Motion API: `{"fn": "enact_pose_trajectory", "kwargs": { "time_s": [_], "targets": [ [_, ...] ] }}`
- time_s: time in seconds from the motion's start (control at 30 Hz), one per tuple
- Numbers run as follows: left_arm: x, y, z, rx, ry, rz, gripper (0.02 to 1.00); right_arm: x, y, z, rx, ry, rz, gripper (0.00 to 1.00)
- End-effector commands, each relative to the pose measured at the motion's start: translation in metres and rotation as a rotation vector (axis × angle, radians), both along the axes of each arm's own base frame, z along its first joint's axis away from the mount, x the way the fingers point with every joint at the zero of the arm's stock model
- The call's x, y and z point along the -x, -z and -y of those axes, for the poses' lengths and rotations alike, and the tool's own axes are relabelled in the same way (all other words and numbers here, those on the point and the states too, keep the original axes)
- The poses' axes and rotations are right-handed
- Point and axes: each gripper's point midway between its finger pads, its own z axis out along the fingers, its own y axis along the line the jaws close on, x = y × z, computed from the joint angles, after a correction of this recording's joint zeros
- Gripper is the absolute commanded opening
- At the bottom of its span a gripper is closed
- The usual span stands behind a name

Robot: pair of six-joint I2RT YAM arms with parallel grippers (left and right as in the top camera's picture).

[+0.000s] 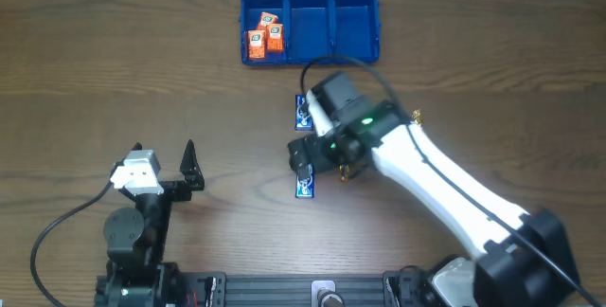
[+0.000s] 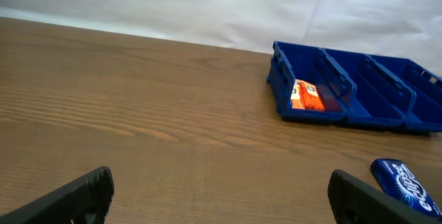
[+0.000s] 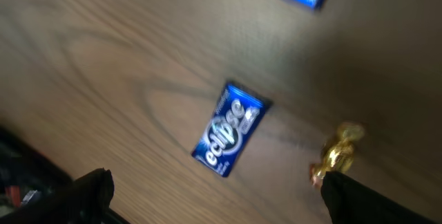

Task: Sort Candies Into Trays

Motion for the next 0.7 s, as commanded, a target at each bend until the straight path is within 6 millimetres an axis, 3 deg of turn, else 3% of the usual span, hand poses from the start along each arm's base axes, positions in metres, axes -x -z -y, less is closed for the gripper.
{"fn": "enact_pose_trajectory", "kwargs": {
  "time_s": [0.03,0.23,0.43,0.7],
  "targets": [
    [0.002,0.016,0.0,0.011,0.002,-0.051,0.998,0.012,0.017,-0.008,0.123,0.061,-0.016,0.998],
    [0.002,0.016,0.0,0.011,0.002,-0.051,0.996,0.02,0.046,-0.004,0.248,0.127,-0.054,0.998],
    [0.002,0.016,0.0,0.011,0.002,-0.051,0.998,0.01,0.073,-0.007,0.3,0.179,-0.038,0.998],
    [0.002,0.016,0.0,0.011,0.002,-0.051,0.998,0.0,0.077,-0.011,0.321,0.24,0.032,0.987]
  ]
}}
